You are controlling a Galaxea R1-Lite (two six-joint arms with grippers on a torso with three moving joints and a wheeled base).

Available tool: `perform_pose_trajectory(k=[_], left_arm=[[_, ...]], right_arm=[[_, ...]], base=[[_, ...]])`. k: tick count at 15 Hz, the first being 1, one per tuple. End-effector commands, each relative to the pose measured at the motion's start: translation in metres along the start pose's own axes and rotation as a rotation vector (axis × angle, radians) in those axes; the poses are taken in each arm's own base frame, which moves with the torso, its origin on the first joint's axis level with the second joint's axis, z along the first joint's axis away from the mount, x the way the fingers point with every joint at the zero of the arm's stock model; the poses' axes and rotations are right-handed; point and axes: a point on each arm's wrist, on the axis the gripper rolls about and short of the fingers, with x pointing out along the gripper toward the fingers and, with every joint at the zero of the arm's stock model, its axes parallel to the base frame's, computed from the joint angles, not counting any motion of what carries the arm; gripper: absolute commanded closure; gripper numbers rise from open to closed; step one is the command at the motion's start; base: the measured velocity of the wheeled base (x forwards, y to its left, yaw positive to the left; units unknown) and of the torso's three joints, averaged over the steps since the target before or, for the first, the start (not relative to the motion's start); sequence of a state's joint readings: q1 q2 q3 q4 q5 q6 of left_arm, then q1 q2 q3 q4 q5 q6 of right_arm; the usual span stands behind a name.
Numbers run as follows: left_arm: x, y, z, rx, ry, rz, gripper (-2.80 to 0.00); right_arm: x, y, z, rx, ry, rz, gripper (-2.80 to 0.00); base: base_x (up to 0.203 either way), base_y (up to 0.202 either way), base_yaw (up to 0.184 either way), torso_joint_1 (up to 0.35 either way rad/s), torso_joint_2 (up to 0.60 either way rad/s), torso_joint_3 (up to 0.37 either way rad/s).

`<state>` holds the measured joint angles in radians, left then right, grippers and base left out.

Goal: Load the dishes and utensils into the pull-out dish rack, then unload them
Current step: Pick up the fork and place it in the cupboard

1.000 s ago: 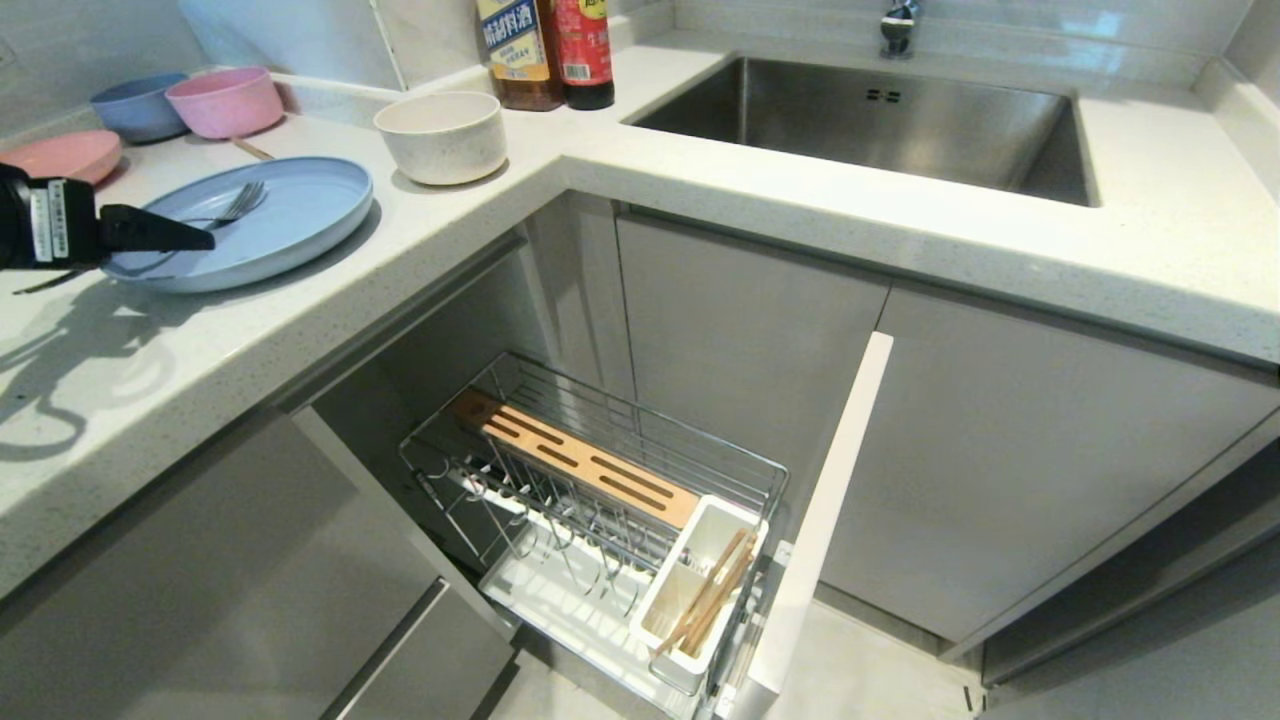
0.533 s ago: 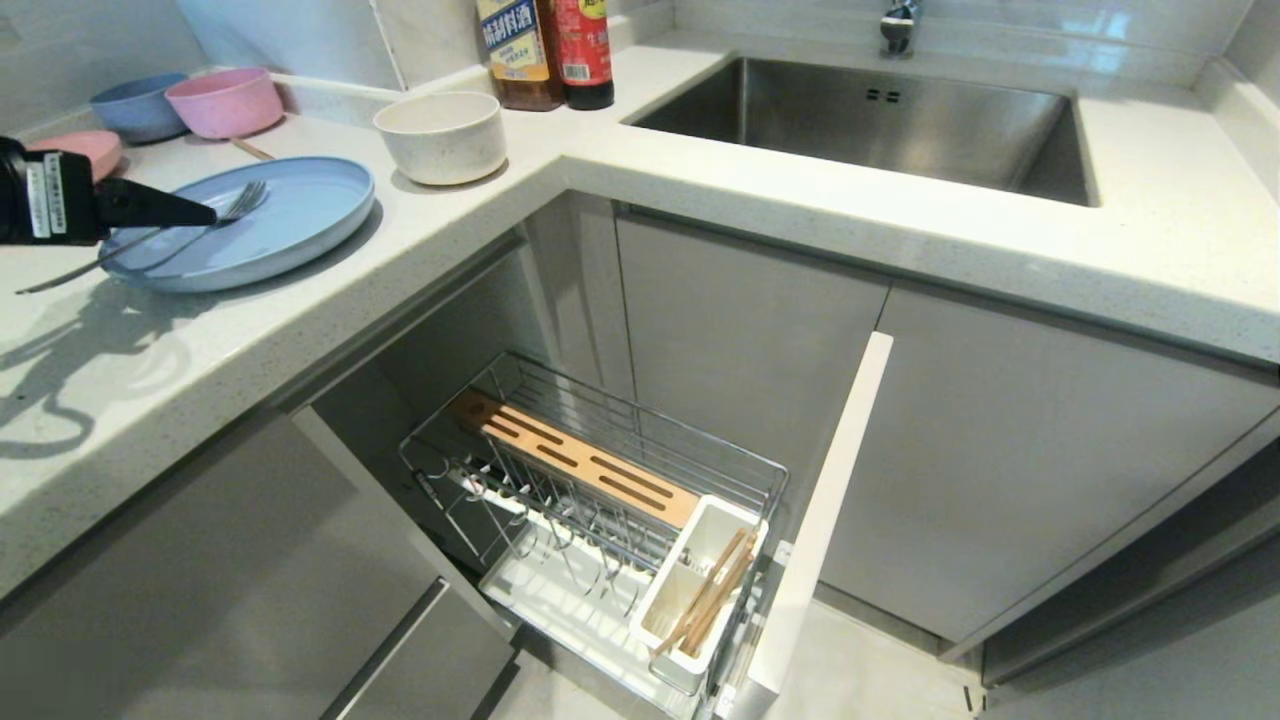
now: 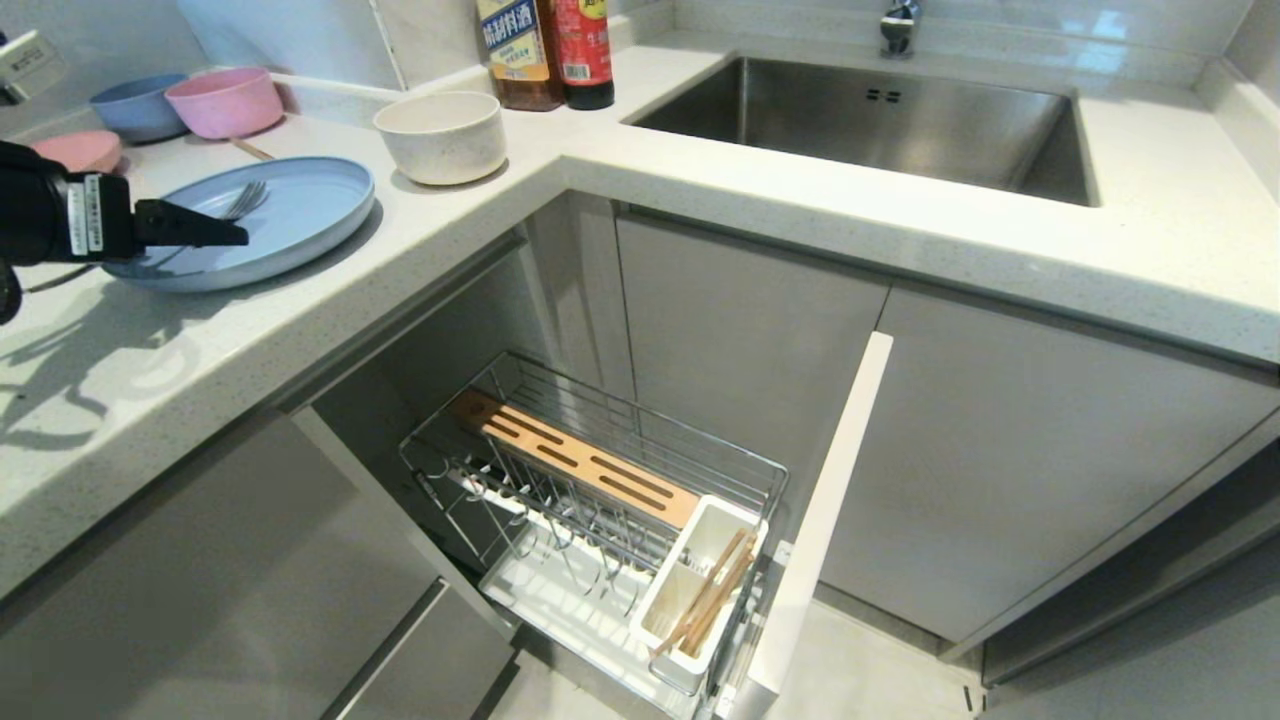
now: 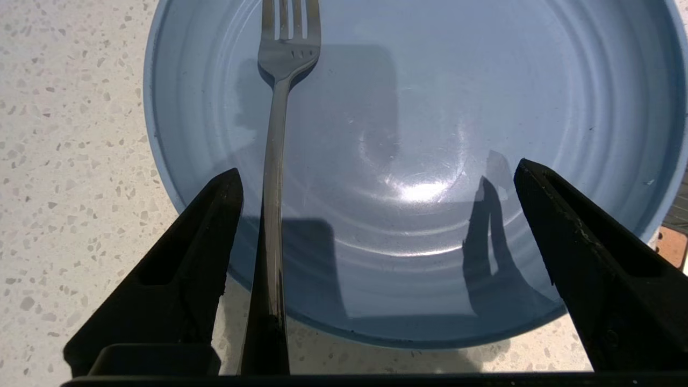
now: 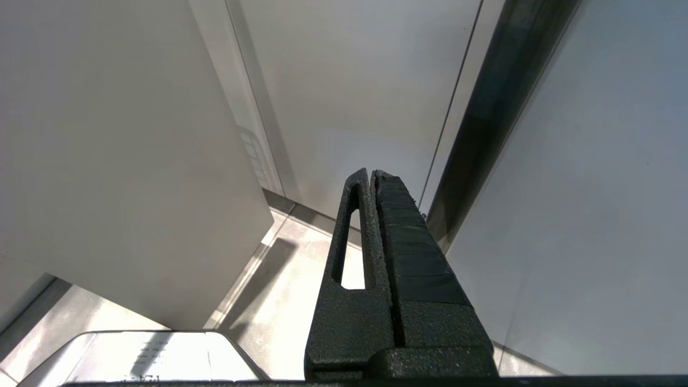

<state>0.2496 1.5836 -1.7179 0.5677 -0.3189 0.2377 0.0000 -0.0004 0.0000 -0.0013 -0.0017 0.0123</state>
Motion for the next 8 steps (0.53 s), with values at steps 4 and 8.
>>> perform_pose_trajectory(k=[4, 8], left_arm=[[0.0039, -0.0041, 0.0007, 0.006, 0.004, -0.021, -2.8], [0.0053, -0.0091, 0.0013, 0.011, 0.005, -0.04, -2.8]], right_arm=[[0.0001, 0.0, -0.0004, 0.0, 0.002, 0.0, 0.0], [0.0001, 0.0, -0.0004, 0.0, 0.002, 0.0, 0.0]], base=[[0.0, 0.0, 0.0, 0.0, 0.0, 0.0], [0.0, 0.0, 0.0, 0.0, 0.0, 0.0]])
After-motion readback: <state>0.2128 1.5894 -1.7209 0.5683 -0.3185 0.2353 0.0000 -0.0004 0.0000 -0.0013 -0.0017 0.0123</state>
